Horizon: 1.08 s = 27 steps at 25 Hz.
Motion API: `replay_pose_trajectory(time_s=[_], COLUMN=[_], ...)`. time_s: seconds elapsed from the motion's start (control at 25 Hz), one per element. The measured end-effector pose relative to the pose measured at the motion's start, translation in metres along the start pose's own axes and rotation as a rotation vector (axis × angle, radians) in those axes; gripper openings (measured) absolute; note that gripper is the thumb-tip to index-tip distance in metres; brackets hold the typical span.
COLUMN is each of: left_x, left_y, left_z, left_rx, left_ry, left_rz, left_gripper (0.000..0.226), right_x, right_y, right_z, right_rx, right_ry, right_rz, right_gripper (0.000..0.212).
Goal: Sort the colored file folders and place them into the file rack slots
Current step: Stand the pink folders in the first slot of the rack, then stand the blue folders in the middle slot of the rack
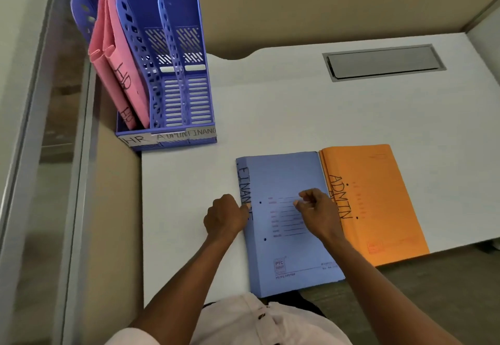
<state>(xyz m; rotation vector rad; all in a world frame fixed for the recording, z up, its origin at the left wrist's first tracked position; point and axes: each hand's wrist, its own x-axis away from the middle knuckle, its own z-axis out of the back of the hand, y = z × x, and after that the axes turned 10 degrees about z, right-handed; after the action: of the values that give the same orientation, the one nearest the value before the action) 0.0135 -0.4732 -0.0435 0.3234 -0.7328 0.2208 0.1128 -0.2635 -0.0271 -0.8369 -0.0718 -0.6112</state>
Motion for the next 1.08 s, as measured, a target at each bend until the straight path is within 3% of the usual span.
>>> replay_pose_trajectory(time_s=[0.2,0.4,0.6,0.88,1.08], left_x=[0.020,0.054,0.075,0.119,0.159], left_y=[0.002,-0.002,0.000,0.018,0.044], left_z=[-0.018,-0.044,-0.057,-0.053,-0.049], left_rx=[0.087,0.139,0.299,0.586,0.577], left_ry=[-0.070,0.006,0.164,0.265,0.403], left_rz=[0.067,0.137,0.171,0.075,-0.062], left_gripper=[0.053,0.051,0.047,0.050,0.047], right_x=[0.008,0.027,0.029,0.026,0.026], right_y=[0.045,0.065,0.071,0.077,0.074], right_z=[0.020,0.011,0.009,0.022,0.028], right_rx=[0.115,0.230,0.315,0.157,-0.035], right_ry=[-0.023,-0.228,-0.259,-0.170,-0.098], right_rz=[0.026,0.060,0.130,0.165,0.134], right_gripper=[0.059,0.079,0.077,0.072,0.063])
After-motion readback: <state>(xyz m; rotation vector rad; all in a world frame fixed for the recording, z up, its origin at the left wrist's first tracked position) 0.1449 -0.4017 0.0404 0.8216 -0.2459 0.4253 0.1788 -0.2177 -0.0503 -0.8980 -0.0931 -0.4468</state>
